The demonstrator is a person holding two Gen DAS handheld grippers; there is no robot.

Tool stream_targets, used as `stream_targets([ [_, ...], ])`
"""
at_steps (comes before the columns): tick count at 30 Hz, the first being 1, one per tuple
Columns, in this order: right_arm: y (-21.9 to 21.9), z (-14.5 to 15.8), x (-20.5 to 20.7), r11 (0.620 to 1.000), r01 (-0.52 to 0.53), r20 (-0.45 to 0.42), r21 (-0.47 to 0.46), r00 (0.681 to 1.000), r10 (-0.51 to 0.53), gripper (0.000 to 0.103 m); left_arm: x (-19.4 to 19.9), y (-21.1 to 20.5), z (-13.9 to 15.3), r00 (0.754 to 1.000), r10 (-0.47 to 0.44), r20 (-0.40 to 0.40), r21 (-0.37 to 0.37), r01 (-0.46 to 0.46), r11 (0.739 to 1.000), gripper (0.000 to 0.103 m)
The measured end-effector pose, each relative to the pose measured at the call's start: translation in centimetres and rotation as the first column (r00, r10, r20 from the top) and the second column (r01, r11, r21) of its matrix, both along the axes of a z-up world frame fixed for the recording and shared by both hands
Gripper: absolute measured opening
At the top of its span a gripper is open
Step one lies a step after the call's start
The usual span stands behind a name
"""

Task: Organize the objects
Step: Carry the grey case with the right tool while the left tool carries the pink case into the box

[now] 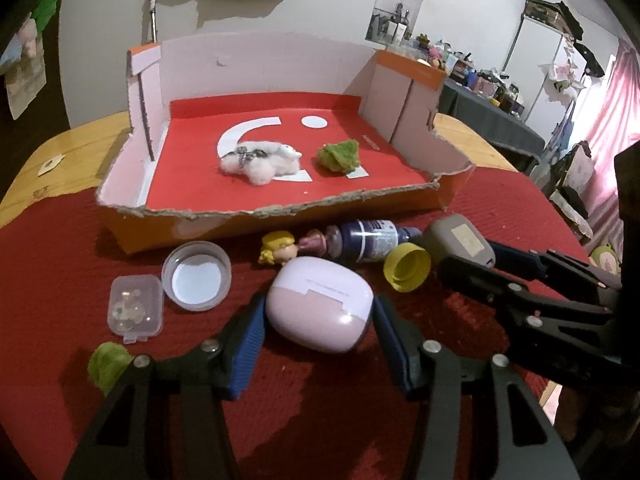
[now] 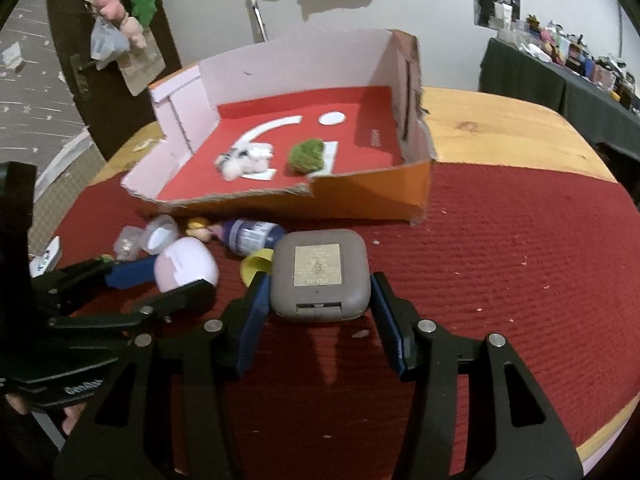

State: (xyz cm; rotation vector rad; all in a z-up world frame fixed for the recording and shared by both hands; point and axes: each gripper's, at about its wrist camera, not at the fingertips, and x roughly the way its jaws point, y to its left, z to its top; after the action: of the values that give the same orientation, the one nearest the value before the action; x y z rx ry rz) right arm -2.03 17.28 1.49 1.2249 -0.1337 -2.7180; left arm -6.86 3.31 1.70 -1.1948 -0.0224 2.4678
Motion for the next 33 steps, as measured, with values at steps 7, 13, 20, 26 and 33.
stream_targets([
  [7,-1.5,1.8,0.4,0.998,-0.053,-0.039,-0.03,0.998,0.052,0.049,0.6,-1.3,1.7,0.999,0.024,-0.039,0.014,-0.023,1.0,0.056],
  [13,-2.2,2.9,0.2,0.997,-0.071,-0.072,-0.03,0.995,0.069,0.049,0.7,-2.0,2.9,0.997,0.042,-0.072,0.017,-0.041,0.999,0.056],
  [20,-2.4,2.8,0.1,0.997,-0.074,-0.064,-0.029,0.995,0.072,0.049,0.7,-2.5,3.0,0.996,0.056,-0.076,0.02,-0.054,0.998,0.056],
  [26,-2.4,2.8,-0.1,0.997,-0.072,-0.066,-0.036,0.995,0.07,0.049,0.7,-2.7,3.5,0.995,0.054,-0.089,0.023,-0.052,0.998,0.056],
  [33,-2.3,2.9,-0.3,0.996,-0.073,-0.064,-0.042,0.995,0.071,0.049,0.4,-2.9,4.0,0.994,0.06,-0.095,0.026,-0.057,0.998,0.056],
])
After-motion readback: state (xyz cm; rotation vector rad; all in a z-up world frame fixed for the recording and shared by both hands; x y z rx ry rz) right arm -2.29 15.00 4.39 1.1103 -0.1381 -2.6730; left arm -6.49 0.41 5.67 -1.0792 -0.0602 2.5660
